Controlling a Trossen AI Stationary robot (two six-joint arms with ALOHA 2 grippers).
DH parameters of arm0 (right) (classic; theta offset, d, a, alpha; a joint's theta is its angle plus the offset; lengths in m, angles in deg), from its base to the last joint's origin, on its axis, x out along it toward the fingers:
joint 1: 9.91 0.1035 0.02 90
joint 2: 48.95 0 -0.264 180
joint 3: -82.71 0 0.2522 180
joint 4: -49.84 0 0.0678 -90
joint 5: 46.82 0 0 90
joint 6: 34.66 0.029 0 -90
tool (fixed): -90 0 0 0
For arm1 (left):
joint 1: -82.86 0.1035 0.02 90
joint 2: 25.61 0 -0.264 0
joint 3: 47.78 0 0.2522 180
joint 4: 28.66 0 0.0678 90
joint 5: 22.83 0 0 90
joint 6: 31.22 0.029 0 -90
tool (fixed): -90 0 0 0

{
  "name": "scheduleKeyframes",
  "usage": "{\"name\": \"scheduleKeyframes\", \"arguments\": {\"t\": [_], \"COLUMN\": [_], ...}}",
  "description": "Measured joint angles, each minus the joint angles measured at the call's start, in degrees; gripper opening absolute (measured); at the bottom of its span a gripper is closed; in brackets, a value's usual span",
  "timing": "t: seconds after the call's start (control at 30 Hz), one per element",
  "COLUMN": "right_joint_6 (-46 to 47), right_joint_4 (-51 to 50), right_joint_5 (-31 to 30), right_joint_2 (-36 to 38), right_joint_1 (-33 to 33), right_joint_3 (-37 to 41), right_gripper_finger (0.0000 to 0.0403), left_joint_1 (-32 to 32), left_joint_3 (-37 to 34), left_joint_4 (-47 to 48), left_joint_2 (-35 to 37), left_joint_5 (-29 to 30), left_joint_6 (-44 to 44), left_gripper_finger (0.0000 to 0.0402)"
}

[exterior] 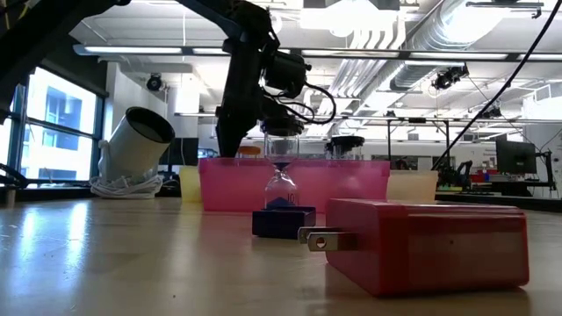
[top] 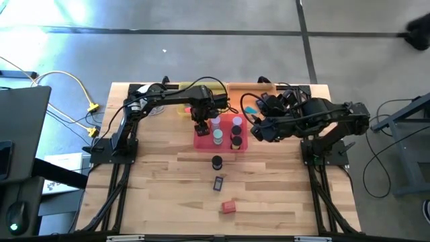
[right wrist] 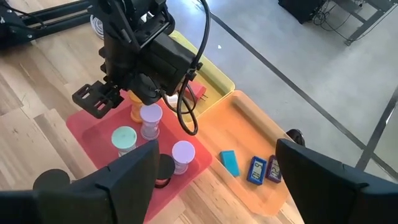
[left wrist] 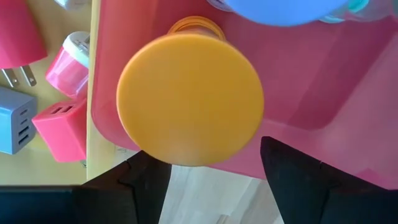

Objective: Pick & Place Office items
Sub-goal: Put the yellow hourglass into the red bin

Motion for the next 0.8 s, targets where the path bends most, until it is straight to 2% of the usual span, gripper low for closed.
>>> {"name": "scheduleKeyframes", "arguments": {"t": [0.27,0.4,0.8], "right_joint_6": [-1.0,-1.0,-1.4], "right_joint_4": [0.0,0.0,-0.1], "right_joint_5": [0.0,0.0,0.0], "right_joint_2": [0.0,0.0,0.0], "right_joint_1": [0.0,0.0,0.0], "right_joint_3": [0.0,0.0,0.0], "right_gripper_finger": [0.0311,0.0311,0.0311], "left_joint_1": [-0.1,-0.5,-0.9], "left_joint_3": [0.0,0.0,0.0], "left_joint_4": [0.0,-0.1,-0.1], "left_joint_2": [0.0,0.0,0.0], "left_joint_5": [-0.1,4.8,4.8], "left_joint_6": [-1.6,-3.3,-3.6], "left_gripper_finger": [0.0237,0.0237,0.0237]}}
